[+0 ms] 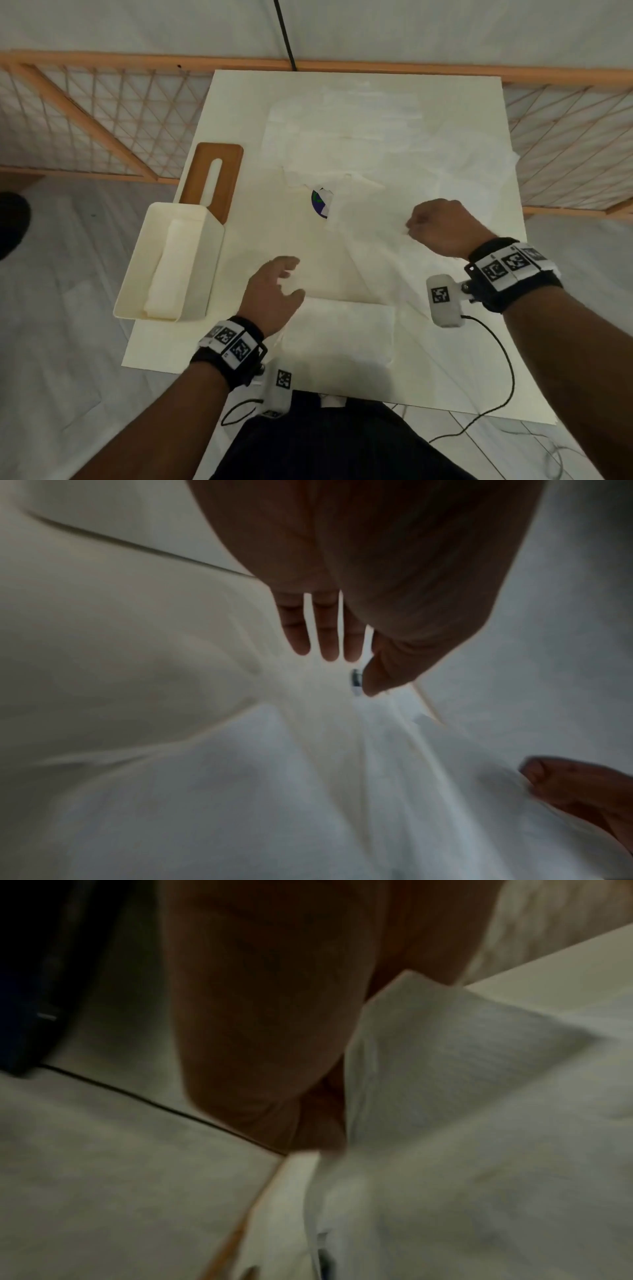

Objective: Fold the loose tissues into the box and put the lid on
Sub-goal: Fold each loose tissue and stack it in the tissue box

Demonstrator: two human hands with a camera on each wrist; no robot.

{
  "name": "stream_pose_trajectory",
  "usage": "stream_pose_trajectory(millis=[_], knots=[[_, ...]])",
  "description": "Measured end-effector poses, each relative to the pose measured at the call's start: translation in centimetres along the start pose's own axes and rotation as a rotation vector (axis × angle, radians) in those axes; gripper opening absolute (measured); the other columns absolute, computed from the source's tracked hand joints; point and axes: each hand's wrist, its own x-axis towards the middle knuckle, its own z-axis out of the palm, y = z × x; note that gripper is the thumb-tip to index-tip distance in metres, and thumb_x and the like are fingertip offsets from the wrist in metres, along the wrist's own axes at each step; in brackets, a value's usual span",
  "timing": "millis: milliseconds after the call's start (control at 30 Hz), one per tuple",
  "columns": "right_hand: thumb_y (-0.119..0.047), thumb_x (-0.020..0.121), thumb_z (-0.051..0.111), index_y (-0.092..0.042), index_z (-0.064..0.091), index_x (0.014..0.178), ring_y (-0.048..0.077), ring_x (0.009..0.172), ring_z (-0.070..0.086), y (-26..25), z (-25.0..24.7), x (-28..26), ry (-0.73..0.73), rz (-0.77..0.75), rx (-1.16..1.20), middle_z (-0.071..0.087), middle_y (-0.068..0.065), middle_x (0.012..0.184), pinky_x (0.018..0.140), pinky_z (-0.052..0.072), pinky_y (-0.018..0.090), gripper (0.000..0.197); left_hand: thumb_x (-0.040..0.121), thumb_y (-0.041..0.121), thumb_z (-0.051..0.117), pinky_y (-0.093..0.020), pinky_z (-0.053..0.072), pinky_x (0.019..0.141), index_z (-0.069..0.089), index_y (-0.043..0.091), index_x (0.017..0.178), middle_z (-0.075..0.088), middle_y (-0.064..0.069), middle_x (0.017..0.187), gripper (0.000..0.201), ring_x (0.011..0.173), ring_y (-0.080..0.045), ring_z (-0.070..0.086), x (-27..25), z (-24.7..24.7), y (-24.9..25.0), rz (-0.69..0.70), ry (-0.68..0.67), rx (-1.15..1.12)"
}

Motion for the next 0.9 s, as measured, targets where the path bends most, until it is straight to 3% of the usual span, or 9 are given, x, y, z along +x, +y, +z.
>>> stream_pose_trajectory(millis=[67, 167, 267, 367, 433, 500, 600, 700, 900], knots=[[-0.022, 0.087, 0.063, -0.017, 0.064, 0.069, 0.019, 0.093, 0.065, -2.6, -1.3, -1.9, -0.191, -0.058, 0.168, 0.072, 0.003, 0.095, 0.082, 0.051, 0.037, 0.019, 0.074, 0.012, 0.080, -0.026, 0.043, 0.102, 0.041, 0.028, 0.146, 0.047, 0.012, 0.143, 0.084, 0.122, -0.004, 0.048, 1.3, -0.1, 2.4, 0.052, -0.047, -0.088], [-0.016, 0.073, 0.061, -0.014, 0.060, 0.065, 0.019, 0.062, 0.053, -5.5, -2.7, -4.6, -0.371, -0.109, 0.571, 0.056, 0.016, 0.072, 0.058, 0.040, 0.031, 0.009, 0.066, 0.015, 0.086, -0.027, 0.031, 0.112, 0.026, 0.036, 0.152, 0.029, 0.012, 0.157, 0.107, 0.139, -0.005, 0.033, 3.3, -1.1, 5.2, 0.106, -0.161, -0.163], [-0.008, 0.072, 0.058, -0.012, 0.060, 0.067, 0.016, 0.050, 0.047, -5.7, -3.4, -5.6, -0.352, -0.073, 0.929, 0.049, 0.008, 0.063, 0.046, 0.036, 0.022, 0.007, 0.069, 0.012, 0.085, -0.038, 0.045, 0.104, 0.061, 0.027, 0.127, 0.062, 0.001, 0.133, 0.064, 0.121, -0.016, 0.059, 4.5, -2.5, 6.6, 0.038, -0.284, -0.396], [-0.009, 0.089, 0.063, -0.009, 0.067, 0.089, 0.023, 0.071, 0.064, -4.5, -2.7, -5.8, -0.177, -0.036, 1.144, 0.067, 0.010, 0.084, 0.065, 0.051, 0.031, 0.004, 0.076, -0.001, 0.075, -0.037, 0.052, 0.088, 0.074, 0.010, 0.096, 0.075, -0.009, 0.101, 0.023, 0.095, -0.025, 0.070, 4.5, -3.3, 7.6, -0.055, -0.253, -0.725], [-0.018, 0.094, 0.063, -0.008, 0.064, 0.117, 0.028, 0.102, 0.067, -3.8, -1.4, -6.4, -0.113, -0.003, 1.324, 0.070, 0.010, 0.114, 0.088, 0.054, 0.042, 0.025, 0.082, -0.003, 0.069, -0.037, 0.053, 0.085, 0.072, 0.005, 0.102, 0.075, -0.011, 0.103, 0.022, 0.098, -0.028, 0.069, 4.3, -3.5, 7.8, -0.111, -0.185, -0.833], [-0.017, 0.088, 0.065, -0.014, 0.054, 0.134, 0.026, 0.112, 0.067, -3.6, -0.1, -7.2, -0.099, -0.003, 1.463, 0.070, 0.008, 0.124, 0.089, 0.057, 0.040, 0.047, 0.087, -0.005, 0.065, -0.038, 0.055, 0.085, 0.066, 0.007, 0.116, 0.074, -0.008, 0.110, 0.031, 0.104, -0.028, 0.069, 4.2, -3.5, 7.5, -0.154, -0.142, -0.859], [0.004, 0.076, 0.072, -0.028, 0.039, 0.144, 0.028, 0.108, 0.070, -3.6, 1.7, -8.0, 0.000, 0.015, 1.467, 0.070, 0.007, 0.124, 0.080, 0.060, 0.041, 0.082, 0.086, 0.004, 0.073, -0.042, 0.057, 0.086, 0.042, 0.026, 0.143, 0.070, -0.004, 0.120, 0.068, 0.107, -0.023, 0.069, 3.8, -3.5, 6.6, -0.162, -0.079, -0.792], [0.016, 0.074, 0.075, -0.033, 0.044, 0.144, 0.026, 0.104, 0.072, -3.9, 2.5, -8.2, 0.116, -0.022, 1.275, 0.065, -0.004, 0.131, 0.081, 0.060, 0.041, 0.091, 0.087, 0.010, 0.075, -0.040, 0.059, 0.082, 0.034, 0.047, 0.143, 0.072, -0.003, 0.114, 0.078, 0.100, -0.021, 0.072, 3.1, -3.9, 6.2, -0.152, -0.050, -0.732], [-0.006, 0.074, 0.085, -0.028, 0.069, 0.118, 0.014, 0.100, 0.071, -4.9, 3.5, -7.9, 0.163, -0.033, 0.890, 0.064, -0.015, 0.128, 0.088, 0.059, 0.034, 0.051, 0.072, 0.001, 0.084, -0.037, 0.059, 0.089, 0.075, 0.015, 0.104, 0.074, -0.004, 0.110, 0.036, 0.104, -0.025, 0.070, 2.0, -4.7, 6.4, -0.065, -0.112, -0.556]])
